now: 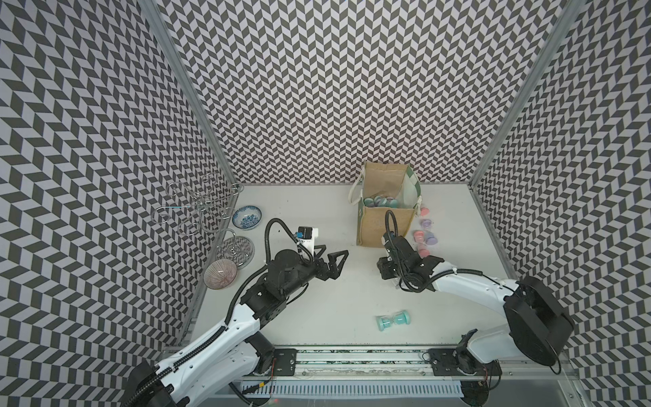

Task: Put the hourglass into the canvas bag
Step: Pick up the hourglass from the center of the board, then place the hourglass in the canvas bag.

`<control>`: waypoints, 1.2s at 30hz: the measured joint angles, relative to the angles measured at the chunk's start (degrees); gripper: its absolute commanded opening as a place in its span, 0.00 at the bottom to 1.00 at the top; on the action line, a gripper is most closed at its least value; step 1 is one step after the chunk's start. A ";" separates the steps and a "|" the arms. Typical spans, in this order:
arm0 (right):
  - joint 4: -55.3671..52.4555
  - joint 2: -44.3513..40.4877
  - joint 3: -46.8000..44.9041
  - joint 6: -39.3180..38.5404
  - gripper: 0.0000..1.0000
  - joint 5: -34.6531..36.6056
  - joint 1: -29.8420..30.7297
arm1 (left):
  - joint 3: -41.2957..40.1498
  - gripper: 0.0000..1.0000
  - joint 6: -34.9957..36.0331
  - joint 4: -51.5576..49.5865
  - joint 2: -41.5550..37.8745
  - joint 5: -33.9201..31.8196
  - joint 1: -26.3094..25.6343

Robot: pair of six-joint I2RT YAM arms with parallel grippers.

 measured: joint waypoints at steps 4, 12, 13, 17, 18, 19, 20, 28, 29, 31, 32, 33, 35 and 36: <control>-0.72 -2.58 1.27 0.61 0.32 -1.16 -0.42 | 1.99 0.99 0.66 -0.02 0.35 0.02 0.17; -2.08 -6.58 11.23 0.63 0.32 -1.55 -1.38 | 6.01 0.99 2.08 0.00 2.86 0.11 0.76; -1.99 -7.28 12.59 0.61 0.32 -1.51 -1.68 | 6.47 0.99 2.19 0.00 3.37 0.20 0.85; -2.05 -7.48 19.71 0.57 0.32 -1.07 -3.96 | 8.33 0.99 2.80 0.00 5.07 0.48 1.22; -2.03 -7.15 21.46 0.52 0.32 -0.96 -4.70 | 8.79 0.99 2.91 0.00 5.40 0.61 1.38; -2.08 -6.54 23.47 0.48 0.32 -0.94 -5.66 | 9.25 0.99 3.15 0.04 5.75 0.70 1.51; -2.05 -5.64 25.66 0.44 0.32 -0.98 -6.73 | 9.77 0.99 3.28 0.02 6.12 0.87 1.57; -1.84 6.56 40.54 -0.50 0.32 -0.87 -14.21 | 12.02 0.99 3.69 0.35 9.38 1.29 2.45; -1.64 8.33 41.88 -0.83 0.32 -0.79 -14.86 | 12.22 0.99 3.74 0.46 9.86 1.29 2.54; -1.77 11.74 44.48 -1.36 0.32 -0.59 -16.04 | 12.92 0.99 3.87 0.52 11.08 1.27 2.56; -2.10 13.97 46.34 -1.70 0.32 -0.57 -16.74 | 13.31 0.99 3.87 0.63 11.76 1.29 2.64; -2.23 15.80 47.95 -2.08 0.32 -0.55 -17.20 | 13.57 0.99 3.87 0.81 12.26 1.31 2.69; -3.39 20.92 53.09 -3.13 0.32 -0.31 -18.14 | 14.10 0.99 3.89 1.22 13.40 1.51 2.80; -3.87 22.88 55.21 -3.56 0.32 0.02 -18.34 | 14.40 0.99 3.91 1.25 13.81 1.57 2.80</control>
